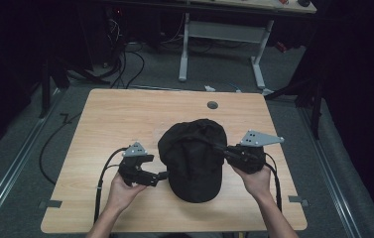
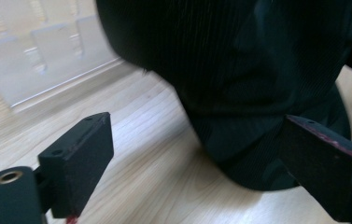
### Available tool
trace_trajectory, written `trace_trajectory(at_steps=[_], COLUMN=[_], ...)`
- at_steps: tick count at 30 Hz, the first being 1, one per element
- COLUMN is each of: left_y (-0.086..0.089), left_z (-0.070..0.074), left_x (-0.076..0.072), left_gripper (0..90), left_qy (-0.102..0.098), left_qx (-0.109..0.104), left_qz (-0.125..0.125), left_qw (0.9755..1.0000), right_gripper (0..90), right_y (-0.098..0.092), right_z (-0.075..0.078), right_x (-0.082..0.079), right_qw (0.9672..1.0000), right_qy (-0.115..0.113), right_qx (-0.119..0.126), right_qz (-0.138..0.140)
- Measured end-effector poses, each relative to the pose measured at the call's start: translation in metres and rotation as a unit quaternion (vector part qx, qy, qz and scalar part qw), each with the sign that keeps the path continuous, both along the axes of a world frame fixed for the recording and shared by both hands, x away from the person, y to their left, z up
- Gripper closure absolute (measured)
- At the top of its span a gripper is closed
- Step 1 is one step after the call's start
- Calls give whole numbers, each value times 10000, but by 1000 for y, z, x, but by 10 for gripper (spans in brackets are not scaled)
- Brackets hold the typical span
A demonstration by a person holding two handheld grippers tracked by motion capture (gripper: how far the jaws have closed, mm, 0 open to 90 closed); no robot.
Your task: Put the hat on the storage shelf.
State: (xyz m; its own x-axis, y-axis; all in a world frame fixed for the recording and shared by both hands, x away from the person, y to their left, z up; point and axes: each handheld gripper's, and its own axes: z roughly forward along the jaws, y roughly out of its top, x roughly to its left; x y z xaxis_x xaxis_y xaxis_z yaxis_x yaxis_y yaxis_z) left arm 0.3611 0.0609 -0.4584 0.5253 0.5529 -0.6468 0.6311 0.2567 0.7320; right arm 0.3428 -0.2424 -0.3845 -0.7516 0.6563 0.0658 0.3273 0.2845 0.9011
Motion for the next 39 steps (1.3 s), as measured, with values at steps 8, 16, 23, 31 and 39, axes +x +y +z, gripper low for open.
trace_trajectory(at_steps=[8,16,23,31,39], left_y=[-11,-14,-15,-11,-8], left_z=[4,5,5,8,13], left_x=[6,8,2,-4,-8], left_gripper=[66,68,155,251,354], left_qy=[206,426,381,240,190], left_qx=[9,-57,9,-32,-173], left_qz=[-336,-627,-859,-992,-1094], left_qw=[9992,9971,9956,9948,9937], right_gripper=[875,875,875,875,875], right_y=[0,3,9,10,15], right_z=[1,4,4,7,9], right_x=[-1,-3,0,9,16], right_qw=[9997,9985,9977,9982,9984], right_qy=[-82,-156,-248,-345,-484], right_qx=[66,81,78,18,-136], right_qz=[220,514,629,492,250])
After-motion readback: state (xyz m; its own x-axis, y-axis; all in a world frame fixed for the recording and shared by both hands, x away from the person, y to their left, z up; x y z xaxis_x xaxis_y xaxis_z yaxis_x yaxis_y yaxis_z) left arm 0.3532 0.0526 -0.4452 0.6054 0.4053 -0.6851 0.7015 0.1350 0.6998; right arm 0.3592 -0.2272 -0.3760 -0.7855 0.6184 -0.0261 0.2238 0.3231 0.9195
